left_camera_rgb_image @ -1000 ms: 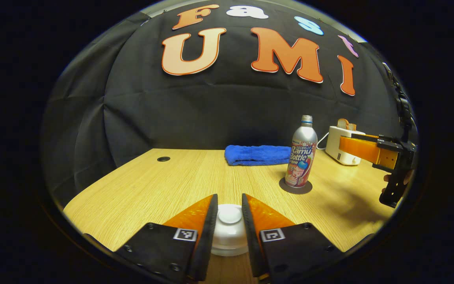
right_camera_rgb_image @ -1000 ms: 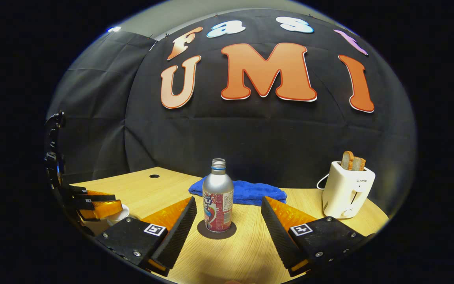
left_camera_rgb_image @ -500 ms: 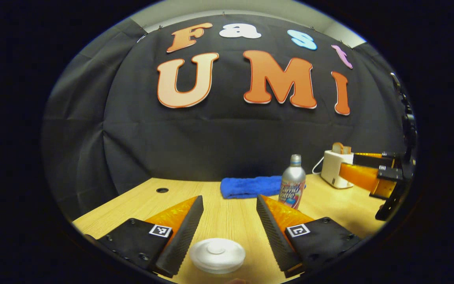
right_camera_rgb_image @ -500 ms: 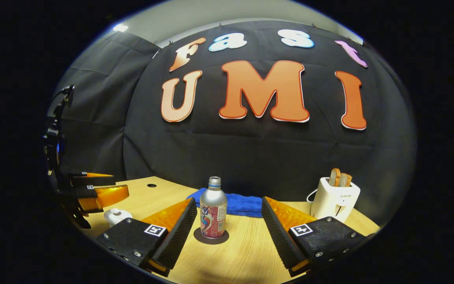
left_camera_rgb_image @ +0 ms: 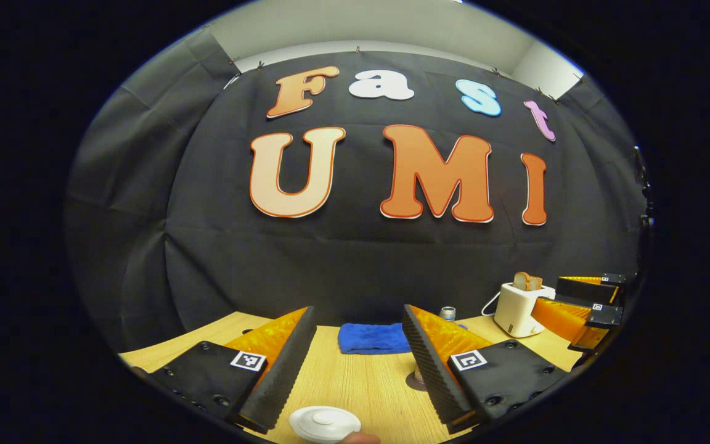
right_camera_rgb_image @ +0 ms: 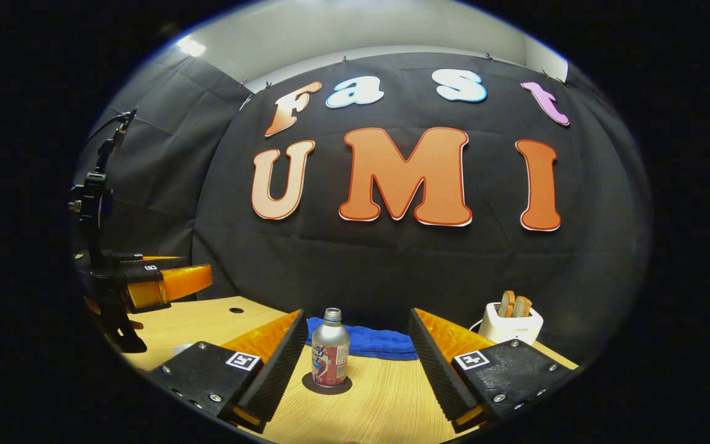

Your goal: Open the teacup lid with one hand, grasp the water bottle and pour water into the teacup with the other hand; after pouring, place the water bottle on the coaster and then close the teacup lid.

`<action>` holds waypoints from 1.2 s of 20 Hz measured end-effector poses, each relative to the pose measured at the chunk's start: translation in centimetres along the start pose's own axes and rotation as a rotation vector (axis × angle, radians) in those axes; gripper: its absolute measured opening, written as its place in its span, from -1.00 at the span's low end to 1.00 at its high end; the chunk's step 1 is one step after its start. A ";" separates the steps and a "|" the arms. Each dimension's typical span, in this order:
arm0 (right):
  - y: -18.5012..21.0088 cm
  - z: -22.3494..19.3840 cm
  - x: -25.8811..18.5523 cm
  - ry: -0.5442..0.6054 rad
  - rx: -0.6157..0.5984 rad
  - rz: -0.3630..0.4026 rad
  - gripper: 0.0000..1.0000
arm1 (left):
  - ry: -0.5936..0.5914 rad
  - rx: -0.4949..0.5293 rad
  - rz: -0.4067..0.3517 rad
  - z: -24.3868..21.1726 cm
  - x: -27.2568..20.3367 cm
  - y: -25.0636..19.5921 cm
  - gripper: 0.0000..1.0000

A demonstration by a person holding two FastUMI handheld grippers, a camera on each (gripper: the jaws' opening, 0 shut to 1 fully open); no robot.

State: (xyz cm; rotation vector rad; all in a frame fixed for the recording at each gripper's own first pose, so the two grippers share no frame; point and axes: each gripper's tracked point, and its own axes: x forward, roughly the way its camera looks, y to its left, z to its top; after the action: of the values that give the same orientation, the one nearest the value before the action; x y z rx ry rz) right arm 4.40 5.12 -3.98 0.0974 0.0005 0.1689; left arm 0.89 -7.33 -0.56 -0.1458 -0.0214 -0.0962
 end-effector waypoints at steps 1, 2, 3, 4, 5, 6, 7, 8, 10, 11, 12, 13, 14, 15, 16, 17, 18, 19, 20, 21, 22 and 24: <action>0.0 0.1 -0.1 -0.004 -0.006 -0.001 0.96 | -0.009 -0.001 0.003 0.3 -0.1 0.1 0.93; 0.1 0.1 -0.2 -0.005 -0.010 0.000 0.96 | -0.012 -0.001 0.004 0.4 -0.2 0.2 0.93; 0.2 0.1 -0.3 -0.007 -0.011 0.004 0.97 | -0.016 -0.003 0.006 0.4 -0.3 0.3 0.90; 0.4 0.0 -0.5 -0.007 -0.011 0.007 0.97 | -0.018 -0.007 0.007 0.3 -0.3 0.5 0.87; 0.5 -0.2 -0.5 -0.004 -0.011 0.012 0.97 | -0.018 -0.009 0.008 0.1 -0.3 0.7 0.87; 0.6 -0.5 -0.6 0.001 -0.009 0.013 0.97 | -0.013 -0.009 0.010 0.0 -0.3 0.9 0.93; 0.8 -0.7 -0.6 0.007 -0.005 0.018 0.97 | -0.008 -0.007 0.009 -0.4 -0.4 0.9 0.87; 0.8 -0.8 -0.5 0.013 -0.002 0.017 0.97 | -0.005 -0.004 0.010 -0.5 -0.4 1.0 0.87; 1.0 -0.8 -0.5 0.014 0.003 0.018 0.97 | -0.004 0.001 0.011 -0.5 -0.5 1.3 0.93; 1.0 -0.7 -0.4 0.011 0.005 0.017 0.97 | -0.004 0.002 0.013 -0.5 -0.4 1.4 0.93; 1.1 -0.5 -0.4 0.006 0.008 0.020 1.00 | -0.007 0.006 0.013 -0.5 -0.4 1.5 0.93; 1.1 -0.5 -0.4 0.005 0.009 0.019 0.97 | -0.008 0.009 0.015 -0.4 -0.4 1.6 0.87; 1.1 -0.3 -0.4 0.004 0.008 0.020 0.97 | -0.008 0.012 0.011 -0.4 -0.5 1.5 0.87; 1.0 -0.3 -0.4 0.004 0.004 0.016 0.97 | -0.010 0.012 0.012 -0.3 -0.4 1.5 0.87; 0.9 -0.3 -0.4 0.004 0.002 0.014 0.97 | -0.012 0.010 0.009 -0.3 -0.4 1.4 0.93; 1.0 -0.4 -0.3 0.005 0.003 0.015 0.97 | -0.014 0.010 0.007 -0.3 -0.2 1.4 0.90; 0.9 -0.4 -0.3 0.009 0.005 0.013 1.00 | -0.012 0.013 0.007 -0.3 -0.2 1.4 0.87; 1.0 -0.3 -0.4 0.009 0.007 0.017 0.97 | -0.009 0.016 0.007 -0.4 -0.3 1.4 0.93; 1.0 -0.3 -0.4 0.010 0.007 0.015 0.96 | -0.008 0.017 0.006 -0.3 -0.4 1.4 0.87; 0.8 -0.2 -0.4 0.007 0.006 0.013 1.00 | -0.009 0.016 0.003 -0.3 -0.2 1.2 0.93; 0.8 -0.1 -0.3 0.005 0.004 0.012 0.97 | -0.010 0.016 0.000 -0.3 -0.2 1.1 0.93; 0.8 0.1 0.1 -0.002 -0.001 0.010 0.97 | -0.008 0.017 -0.002 -0.2 -0.3 1.0 0.93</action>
State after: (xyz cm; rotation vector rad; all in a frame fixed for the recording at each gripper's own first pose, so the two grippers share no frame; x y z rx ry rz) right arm 4.35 5.87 -3.81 0.0968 -0.0019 0.1787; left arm 0.74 -6.39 -0.93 -0.1292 -0.0307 -0.0976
